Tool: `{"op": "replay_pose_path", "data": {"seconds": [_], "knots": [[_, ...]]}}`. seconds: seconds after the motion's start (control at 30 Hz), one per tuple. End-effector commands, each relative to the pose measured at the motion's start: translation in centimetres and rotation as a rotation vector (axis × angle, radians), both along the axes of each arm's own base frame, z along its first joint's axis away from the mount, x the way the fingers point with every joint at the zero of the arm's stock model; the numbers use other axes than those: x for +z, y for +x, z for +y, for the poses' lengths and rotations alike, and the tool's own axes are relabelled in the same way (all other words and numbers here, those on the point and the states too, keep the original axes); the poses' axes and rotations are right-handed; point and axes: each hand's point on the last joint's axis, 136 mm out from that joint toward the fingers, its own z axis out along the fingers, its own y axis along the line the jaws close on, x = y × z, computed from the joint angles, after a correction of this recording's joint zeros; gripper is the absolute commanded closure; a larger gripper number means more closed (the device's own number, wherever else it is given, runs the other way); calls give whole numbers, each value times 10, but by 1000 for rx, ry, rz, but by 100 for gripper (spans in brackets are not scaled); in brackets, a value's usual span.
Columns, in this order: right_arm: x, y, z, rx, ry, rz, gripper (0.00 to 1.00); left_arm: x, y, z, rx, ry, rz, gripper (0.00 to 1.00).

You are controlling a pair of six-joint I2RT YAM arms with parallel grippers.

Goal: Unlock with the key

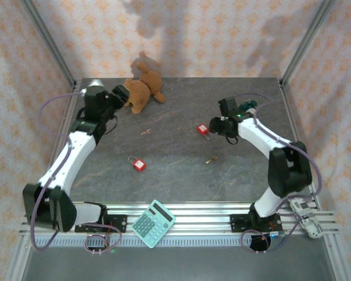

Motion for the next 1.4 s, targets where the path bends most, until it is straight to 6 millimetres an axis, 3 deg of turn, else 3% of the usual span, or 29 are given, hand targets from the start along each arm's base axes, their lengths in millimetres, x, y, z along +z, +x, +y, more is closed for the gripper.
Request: {"op": "replay_pose_path", "data": {"seconds": [0.0,0.2,0.57,1.03,1.37], "knots": [[-16,2,26,174,-95,77,33,-23,-14,-41,-165,-4,160,28],[-39,35,33,230,-203,120,24,-47,-18,-62,-238,-61,224,28],[-62,48,50,302,-176,164,32,-47,-19,-71,-278,-84,226,28],[-59,34,51,204,-152,149,55,-46,-20,-69,-270,-82,222,28],[-51,2,62,37,-141,132,56,-46,-21,-68,-265,-77,224,28]]}}
